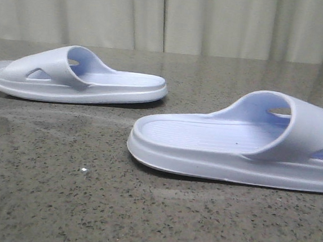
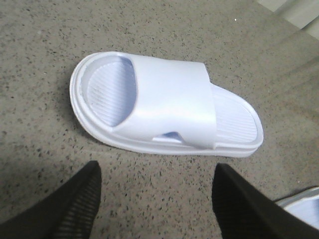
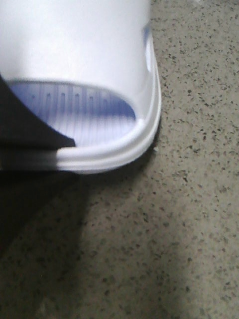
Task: Insert blue slippers together front up
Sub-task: 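Grasp each slipper's heel rim, left gripper one, right gripper the other, then lift both slippers off the table and bring them toward each other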
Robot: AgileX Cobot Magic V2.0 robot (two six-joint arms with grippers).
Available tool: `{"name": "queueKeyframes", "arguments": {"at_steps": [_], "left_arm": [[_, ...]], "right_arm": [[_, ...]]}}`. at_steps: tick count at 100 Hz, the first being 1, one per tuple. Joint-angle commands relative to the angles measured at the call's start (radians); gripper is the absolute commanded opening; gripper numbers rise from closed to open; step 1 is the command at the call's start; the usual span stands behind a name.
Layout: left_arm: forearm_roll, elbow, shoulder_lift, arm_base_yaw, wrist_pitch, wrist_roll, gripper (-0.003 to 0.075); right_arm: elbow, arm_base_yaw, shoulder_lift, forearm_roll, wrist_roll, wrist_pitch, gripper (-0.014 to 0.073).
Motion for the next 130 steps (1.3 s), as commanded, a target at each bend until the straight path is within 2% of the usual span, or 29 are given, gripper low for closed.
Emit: {"name": "queueKeyframes", "arguments": {"at_steps": [1, 19, 61, 82, 98, 111, 130], "left_arm": [[-0.158, -0.052, 0.08, 0.025, 0.006, 0.079, 0.0424], [-0.332, -0.094, 0.249, 0.1, 0.115, 0.233, 0.0422], [-0.351, -0.235, 0.488, 0.106, 0.181, 0.291, 0.0407], [-0.35, -0.241, 0.528, 0.106, 0.213, 0.31, 0.0296], [-0.352, -0.241, 0.545, 0.091, 0.234, 0.326, 0.0164], [-0.352, -0.241, 0.543, 0.092, 0.255, 0.328, 0.0015], [-0.352, -0.241, 0.51, 0.107, 0.259, 0.332, 0.0015]], "right_arm": [[-0.034, -0.001, -0.003, 0.007, -0.031, -0.046, -0.0104], [-0.034, -0.001, -0.003, 0.007, -0.033, -0.048, -0.0104], [-0.034, -0.001, -0.003, 0.007, -0.039, -0.056, -0.0104], [-0.034, -0.001, -0.003, 0.007, -0.039, -0.058, -0.0104], [-0.034, -0.001, -0.003, 0.007, -0.039, -0.06, -0.0104], [-0.034, -0.001, -0.003, 0.007, -0.039, -0.062, -0.0104], [-0.037, -0.001, -0.003, 0.01, -0.039, -0.097, -0.0104]]}}
